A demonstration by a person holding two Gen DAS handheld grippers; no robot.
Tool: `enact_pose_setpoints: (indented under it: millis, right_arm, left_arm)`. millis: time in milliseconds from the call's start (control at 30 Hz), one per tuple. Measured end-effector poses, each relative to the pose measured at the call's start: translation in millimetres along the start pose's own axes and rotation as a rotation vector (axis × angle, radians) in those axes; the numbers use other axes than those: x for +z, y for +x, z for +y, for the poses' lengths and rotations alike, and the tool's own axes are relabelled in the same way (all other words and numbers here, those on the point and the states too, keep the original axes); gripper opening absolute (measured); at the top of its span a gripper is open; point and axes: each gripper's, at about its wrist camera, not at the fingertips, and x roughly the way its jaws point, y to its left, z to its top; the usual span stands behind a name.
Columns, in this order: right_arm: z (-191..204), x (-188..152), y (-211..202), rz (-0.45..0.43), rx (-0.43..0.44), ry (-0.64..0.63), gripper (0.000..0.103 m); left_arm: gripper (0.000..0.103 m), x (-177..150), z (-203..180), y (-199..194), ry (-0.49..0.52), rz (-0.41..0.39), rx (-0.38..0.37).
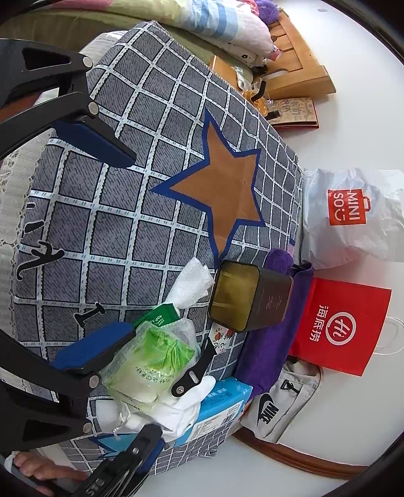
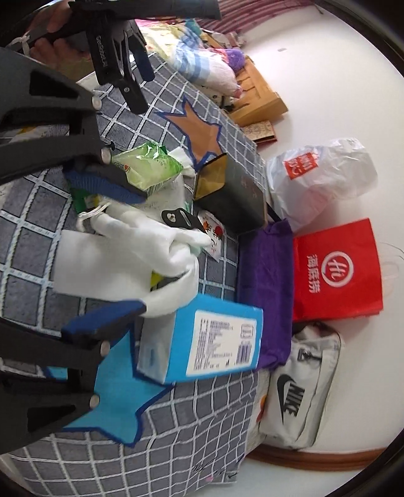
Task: Organize soft objects
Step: 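Grasp the white gloves with the right tool while the left tool grasps the white tissue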
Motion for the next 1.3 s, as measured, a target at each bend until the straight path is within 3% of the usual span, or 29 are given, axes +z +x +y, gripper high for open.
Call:
enact_pose_setpoints:
  millis: [133, 200, 233, 633, 933, 1100, 1300]
  right_arm:
    - [4, 4, 21, 0.01, -0.003, -0.011, 0.034]
    - [5, 6, 24, -0.01, -0.021, -0.036, 0.014]
    - [6, 7, 24, -0.018, -0.009, -0.05, 0.011]
    - [6, 22, -31, -0.145, 0.064, -0.045, 0.009]
    - [1, 32, -76, -0.246, 0.049, -0.065, 0.009]
    - [-17, 14, -93, -0.232, -0.004, -0.07, 0.009]
    - [-43, -27, -81, -0.118, -0.066, -0.043, 0.01]
  left_arm:
    - [0.098, 0, 5, 6, -0.007, -0.011, -0.023]
    - [0.097, 0, 6, 11, -0.013, -0.006, -0.033]
    - [0.097, 0, 7, 14, -0.016, 0.001, -0.037]
    - [0.091, 15, 7, 38, -0.036, 0.029, -0.066]
    - [0.09, 34, -1, 50, -0.034, 0.045, -0.084]
    - [0.087, 45, -9, 63, -0.029, 0.08, -0.094]
    - [0.076, 50, -24, 86, -0.001, 0.141, -0.092]
